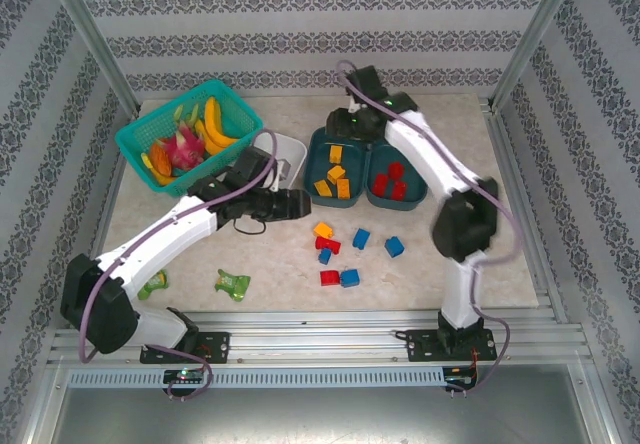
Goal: Sort the legos into containers by color
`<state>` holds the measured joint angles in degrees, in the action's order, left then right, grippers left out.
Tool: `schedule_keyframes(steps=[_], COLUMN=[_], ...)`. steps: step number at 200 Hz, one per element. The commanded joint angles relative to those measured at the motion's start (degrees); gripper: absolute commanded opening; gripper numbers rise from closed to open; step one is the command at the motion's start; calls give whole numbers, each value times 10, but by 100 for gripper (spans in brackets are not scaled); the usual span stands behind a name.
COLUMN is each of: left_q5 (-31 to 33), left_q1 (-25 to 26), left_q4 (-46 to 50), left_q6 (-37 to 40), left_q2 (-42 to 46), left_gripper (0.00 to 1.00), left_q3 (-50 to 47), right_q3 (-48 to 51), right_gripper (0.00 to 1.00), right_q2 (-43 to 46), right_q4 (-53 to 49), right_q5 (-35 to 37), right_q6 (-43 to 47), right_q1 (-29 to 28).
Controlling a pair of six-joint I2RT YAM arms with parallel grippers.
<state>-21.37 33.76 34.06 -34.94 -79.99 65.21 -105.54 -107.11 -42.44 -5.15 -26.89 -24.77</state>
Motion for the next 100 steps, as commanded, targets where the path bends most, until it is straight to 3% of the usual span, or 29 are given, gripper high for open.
schedule_keyframes(steps=[1,48,100], left_q5=[9,31,73], left_q1=[29,81,133], left_q4=[46,26,38], left_q6=[49,53,68], left_q2=[-31,-105,-191], left_gripper=[68,64,62], left_q3=[6,12,50], right_q3=[186,488,616], right_gripper=[60,63,66], right_q2=[162,442,622], right_q4=[99,118,50], right_q5=[-43,-128,-134], right_q6=[-31,-106,-167], right_q1=[-13,-40,-52])
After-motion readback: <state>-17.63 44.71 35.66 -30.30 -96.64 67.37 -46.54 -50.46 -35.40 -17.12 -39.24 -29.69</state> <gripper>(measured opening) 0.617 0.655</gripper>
